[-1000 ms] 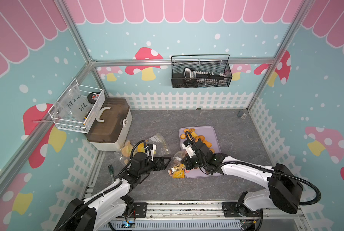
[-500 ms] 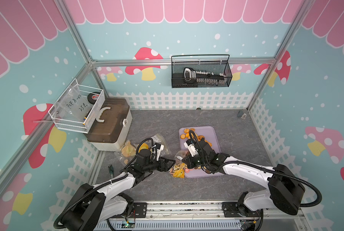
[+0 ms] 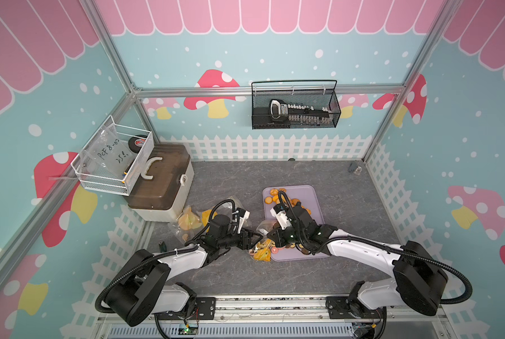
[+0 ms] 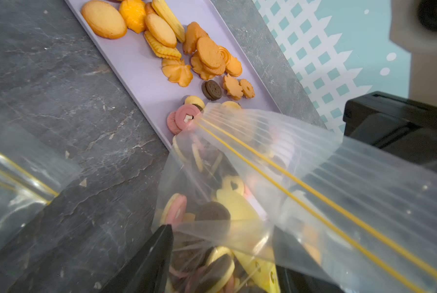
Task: Pour cookies out of the ziploc bag
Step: Open the ziploc bag at the center of the board.
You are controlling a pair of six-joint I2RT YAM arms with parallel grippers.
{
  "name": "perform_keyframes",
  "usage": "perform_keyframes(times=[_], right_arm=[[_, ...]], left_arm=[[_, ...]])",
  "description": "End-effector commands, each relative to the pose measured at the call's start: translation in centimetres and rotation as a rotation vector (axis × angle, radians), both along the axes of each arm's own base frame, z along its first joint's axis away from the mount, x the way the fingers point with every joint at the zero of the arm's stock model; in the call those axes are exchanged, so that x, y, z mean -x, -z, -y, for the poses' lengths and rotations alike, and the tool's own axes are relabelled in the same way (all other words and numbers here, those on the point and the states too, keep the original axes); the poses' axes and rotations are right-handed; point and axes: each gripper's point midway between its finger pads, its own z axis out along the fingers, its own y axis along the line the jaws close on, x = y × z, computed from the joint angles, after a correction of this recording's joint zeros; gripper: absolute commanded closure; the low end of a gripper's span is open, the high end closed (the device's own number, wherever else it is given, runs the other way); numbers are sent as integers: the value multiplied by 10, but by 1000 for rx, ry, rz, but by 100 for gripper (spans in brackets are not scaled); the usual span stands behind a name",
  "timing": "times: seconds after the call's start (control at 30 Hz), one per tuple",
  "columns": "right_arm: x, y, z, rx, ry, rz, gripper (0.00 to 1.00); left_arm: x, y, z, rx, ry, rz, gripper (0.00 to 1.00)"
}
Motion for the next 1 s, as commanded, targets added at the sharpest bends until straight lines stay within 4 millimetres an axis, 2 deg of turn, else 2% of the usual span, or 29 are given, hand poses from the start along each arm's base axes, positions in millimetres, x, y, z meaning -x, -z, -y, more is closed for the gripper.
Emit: perform_keyframes(times=[0.0, 0.1, 0.2, 0.3, 0.4, 0.5, 0.67, 0.87, 0.97], right_arm=[[0, -6, 2, -25, 10, 8, 100], [0, -4, 4, -23, 14, 3, 100], [0, -4, 5, -23, 16, 2, 100], [1, -4, 6, -23, 17, 1, 100], [1, -4, 5, -25, 15, 1, 100], [1, -4, 6, -26, 16, 0, 100], [0, -5, 7, -27, 22, 1, 100], [0, -4, 9, -27, 28, -2, 100], [0, -5, 9, -29, 29, -3, 100]], left_arm=[[-8, -16, 10, 38, 24, 71, 44], [-11, -18, 11, 36, 30, 74, 59], [-11, -17, 12, 37, 32, 72, 68], [-11, -21, 13, 48, 37, 83, 70], [-10, -23, 14, 55, 50, 87, 82], [-11, -25, 15, 57, 53, 88, 83], [-12, -27, 10, 26, 33, 98, 61], [-12, -33, -8, -71, -14, 160, 42], [-11, -35, -9, -88, -8, 178, 32]])
